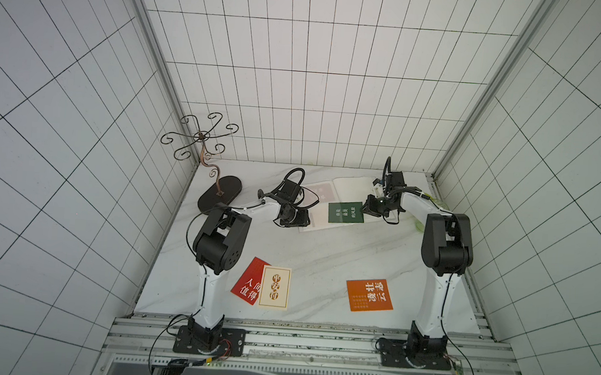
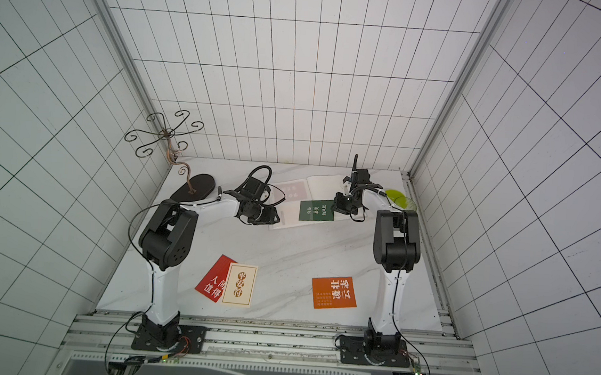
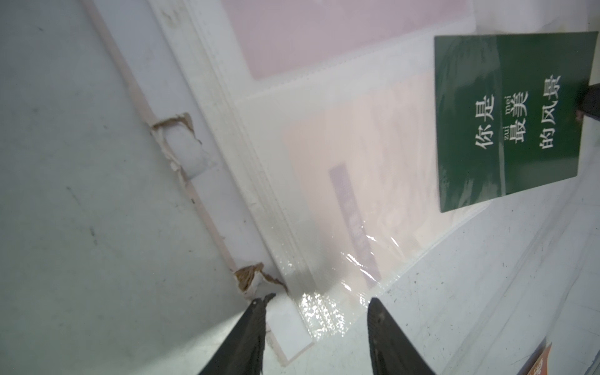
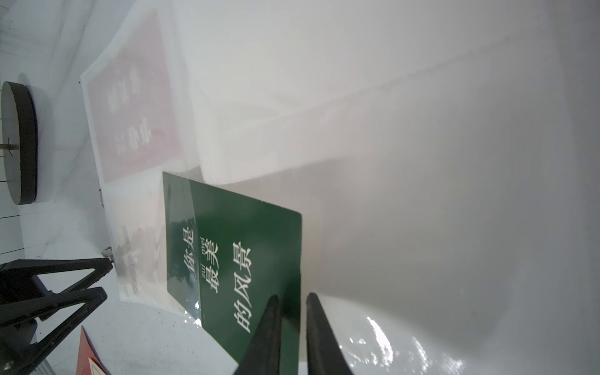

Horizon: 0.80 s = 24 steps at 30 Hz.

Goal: Place the photos into the photo albums
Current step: Insert the photo into the photo album.

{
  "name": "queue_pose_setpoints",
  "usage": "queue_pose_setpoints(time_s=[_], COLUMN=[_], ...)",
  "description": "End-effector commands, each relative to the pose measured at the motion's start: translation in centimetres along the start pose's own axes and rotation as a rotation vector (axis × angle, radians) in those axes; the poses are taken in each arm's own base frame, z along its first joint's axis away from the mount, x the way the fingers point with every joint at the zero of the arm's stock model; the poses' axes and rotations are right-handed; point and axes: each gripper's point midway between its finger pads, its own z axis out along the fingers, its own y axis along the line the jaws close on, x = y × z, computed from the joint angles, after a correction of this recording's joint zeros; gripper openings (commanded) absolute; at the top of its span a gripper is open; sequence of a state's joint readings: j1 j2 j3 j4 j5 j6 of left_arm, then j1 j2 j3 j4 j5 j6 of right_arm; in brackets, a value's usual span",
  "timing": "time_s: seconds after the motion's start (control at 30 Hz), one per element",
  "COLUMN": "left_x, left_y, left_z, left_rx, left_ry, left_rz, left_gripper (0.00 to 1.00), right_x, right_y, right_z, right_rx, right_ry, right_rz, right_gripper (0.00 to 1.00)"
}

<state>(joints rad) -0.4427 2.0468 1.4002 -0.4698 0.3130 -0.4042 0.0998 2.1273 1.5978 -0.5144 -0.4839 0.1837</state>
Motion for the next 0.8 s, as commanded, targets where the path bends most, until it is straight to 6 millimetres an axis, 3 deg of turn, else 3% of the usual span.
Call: queue_pose_setpoints(time_s=[0.0,0.37,0.77], left_x=[-1.0,-0.8,-1.0], left_y=[-0.7,-0.1,0.3], left_z=[-1.2,-0.7,-1.0], left_rx=[0.031,0.046,0.051], left_ry=[-0.042,-0.032,-0.042], left_rz=[-0.005,-0.041,-0.06], left_gripper=[0.51,0.51,0.51], right_x=[-2.4,-2.2,-2.1], right_y=[2.3,5.6,7.2], right_z=[-0.2,1.4,2.2], right_rx=[-0.041,-0.089,-0.126], right_ry=[-0.033,-0.007,0.01], right_rz=[-0.065,-0.137,-0.164], right_gripper=[0.17,0.19,0.23])
